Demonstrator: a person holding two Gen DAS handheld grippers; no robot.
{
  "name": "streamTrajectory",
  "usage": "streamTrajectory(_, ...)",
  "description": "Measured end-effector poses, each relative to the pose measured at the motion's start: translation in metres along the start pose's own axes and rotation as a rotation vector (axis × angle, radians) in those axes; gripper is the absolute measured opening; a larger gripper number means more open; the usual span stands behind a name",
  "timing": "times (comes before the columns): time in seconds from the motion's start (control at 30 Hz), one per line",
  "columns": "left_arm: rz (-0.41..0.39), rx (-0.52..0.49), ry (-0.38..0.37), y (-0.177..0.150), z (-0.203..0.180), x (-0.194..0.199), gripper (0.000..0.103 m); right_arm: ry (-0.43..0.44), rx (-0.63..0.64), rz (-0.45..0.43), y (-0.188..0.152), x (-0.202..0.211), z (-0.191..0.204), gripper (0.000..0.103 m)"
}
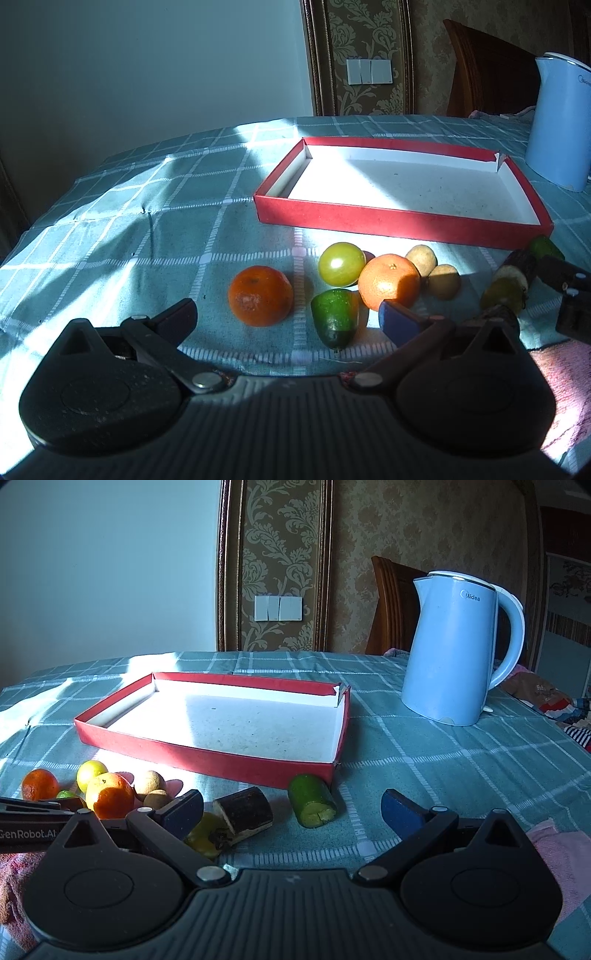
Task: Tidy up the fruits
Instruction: 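Move the right gripper to the cucumber piece and close on it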
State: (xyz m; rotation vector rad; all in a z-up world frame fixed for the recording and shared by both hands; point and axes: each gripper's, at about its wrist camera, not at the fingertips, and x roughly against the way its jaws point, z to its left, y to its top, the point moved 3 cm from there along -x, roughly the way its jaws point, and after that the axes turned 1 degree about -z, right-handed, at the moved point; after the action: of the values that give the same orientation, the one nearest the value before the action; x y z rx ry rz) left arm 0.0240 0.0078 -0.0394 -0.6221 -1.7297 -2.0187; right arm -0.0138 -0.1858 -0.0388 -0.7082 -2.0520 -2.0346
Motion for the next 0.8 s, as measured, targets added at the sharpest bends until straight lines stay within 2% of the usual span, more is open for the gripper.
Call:
streamTrajectory(0.3,-0.058,-0.037,-0.032,-0.015,0.013,0.010,0.103,0.000,-0.060,-0.003,-0.004,-0.003,-0.029,0.103)
streamTrajectory(0.47,-0.059,-0.040,-0.064,-0.011,0.006,0.006,0.103,-0.012,-0.074,0.003,-0.007,-0.006,-0.035,0.103)
streamTrajectory(0.8,-0.043,-0.049,-0.073,-0.009,-0.002,0.002,0.103,-0.017,-0.086,0.005,-0.008,-0.009,-0.042,0.103)
